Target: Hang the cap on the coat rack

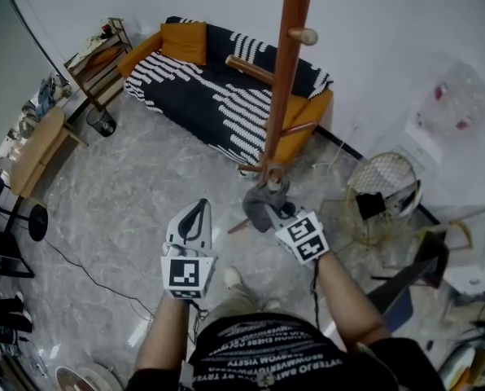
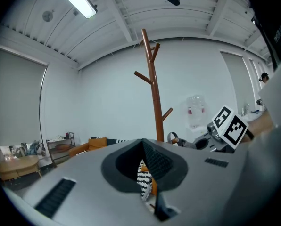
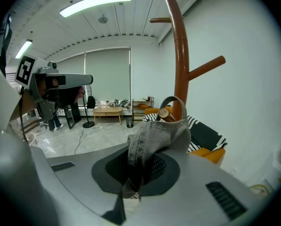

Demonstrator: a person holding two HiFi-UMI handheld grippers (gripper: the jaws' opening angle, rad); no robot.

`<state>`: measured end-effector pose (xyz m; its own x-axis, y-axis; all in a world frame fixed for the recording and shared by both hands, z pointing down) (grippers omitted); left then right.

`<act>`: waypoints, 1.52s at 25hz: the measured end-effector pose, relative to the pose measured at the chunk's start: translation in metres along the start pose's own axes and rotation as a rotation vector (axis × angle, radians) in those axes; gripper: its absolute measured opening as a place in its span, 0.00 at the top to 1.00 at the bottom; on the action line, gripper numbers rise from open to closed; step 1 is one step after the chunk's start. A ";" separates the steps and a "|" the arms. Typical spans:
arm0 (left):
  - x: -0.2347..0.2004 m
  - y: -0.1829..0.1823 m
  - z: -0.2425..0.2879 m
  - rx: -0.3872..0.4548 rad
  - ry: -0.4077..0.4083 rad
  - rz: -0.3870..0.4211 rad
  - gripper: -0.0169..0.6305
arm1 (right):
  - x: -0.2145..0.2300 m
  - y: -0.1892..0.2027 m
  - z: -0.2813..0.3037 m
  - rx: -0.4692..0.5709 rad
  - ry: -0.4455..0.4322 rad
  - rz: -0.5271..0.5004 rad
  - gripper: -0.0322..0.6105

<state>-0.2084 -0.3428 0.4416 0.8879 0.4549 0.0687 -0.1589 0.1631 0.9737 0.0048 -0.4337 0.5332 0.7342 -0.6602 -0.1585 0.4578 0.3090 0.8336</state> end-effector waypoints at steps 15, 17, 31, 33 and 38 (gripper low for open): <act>-0.001 0.003 0.006 -0.026 0.006 0.019 0.97 | 0.002 0.014 0.034 -0.070 -0.020 -0.020 0.93; -0.001 0.004 0.005 -0.029 0.008 0.021 0.97 | 0.000 0.013 0.035 -0.080 -0.021 -0.028 0.93; 0.003 0.004 0.011 -0.041 0.021 0.024 0.97 | 0.001 0.029 0.044 -0.084 -0.037 0.015 0.91; 0.003 0.003 0.012 -0.039 0.022 0.023 0.97 | 0.001 0.028 0.040 -0.072 -0.055 0.039 0.81; 0.007 0.001 0.012 -0.031 0.027 0.011 0.97 | 0.002 0.030 0.031 -0.047 -0.028 0.056 0.72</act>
<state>-0.1969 -0.3498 0.4461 0.8742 0.4800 0.0734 -0.1825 0.1848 0.9657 0.0046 -0.4472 0.5737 0.7453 -0.6597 -0.0967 0.4396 0.3772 0.8151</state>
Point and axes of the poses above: the fingertips, and each gripper's own axes: z forward along the fingers, x to its right, y out of its underside, the point moved 9 cm from there along -z, backward along the fingers, and after that the axes turned 15 degrees about y, right-handed, at the moved point
